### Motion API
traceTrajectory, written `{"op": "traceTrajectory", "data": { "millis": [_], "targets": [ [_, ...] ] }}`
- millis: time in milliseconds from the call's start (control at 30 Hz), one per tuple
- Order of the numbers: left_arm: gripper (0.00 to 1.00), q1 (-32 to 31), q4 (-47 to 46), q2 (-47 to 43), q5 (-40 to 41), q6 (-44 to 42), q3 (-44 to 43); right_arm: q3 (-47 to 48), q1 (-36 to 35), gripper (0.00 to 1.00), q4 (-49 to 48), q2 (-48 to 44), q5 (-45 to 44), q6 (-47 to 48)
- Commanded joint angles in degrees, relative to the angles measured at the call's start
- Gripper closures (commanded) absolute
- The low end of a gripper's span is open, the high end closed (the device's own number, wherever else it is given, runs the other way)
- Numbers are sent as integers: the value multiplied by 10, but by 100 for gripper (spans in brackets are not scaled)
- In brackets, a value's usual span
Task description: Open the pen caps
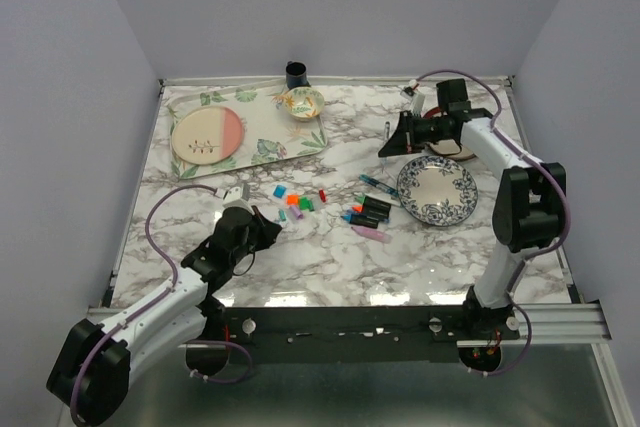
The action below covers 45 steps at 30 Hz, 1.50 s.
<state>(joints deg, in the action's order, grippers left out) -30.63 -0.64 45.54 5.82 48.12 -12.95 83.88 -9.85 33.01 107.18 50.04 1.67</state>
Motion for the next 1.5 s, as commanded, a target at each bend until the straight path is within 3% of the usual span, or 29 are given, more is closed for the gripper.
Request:
{"op": "traceTrajectory", "data": {
  "millis": [0,433,800,1067,1467],
  "targets": [
    [95,28,50,10,46,34,3,33,-49,98,122,43,-121,112],
    [84,42,43,50,52,38,0,55,-105,91,170,67,-287,189],
    [74,47,32,72,48,35,-8,63,-119,84,193,105,-325,207],
    [56,49,24,82,45,31,-14,63,-127,72,197,115,-333,210],
    [46,52,41,65,37,26,-32,62,-127,63,197,86,-334,214]
  ]
}}
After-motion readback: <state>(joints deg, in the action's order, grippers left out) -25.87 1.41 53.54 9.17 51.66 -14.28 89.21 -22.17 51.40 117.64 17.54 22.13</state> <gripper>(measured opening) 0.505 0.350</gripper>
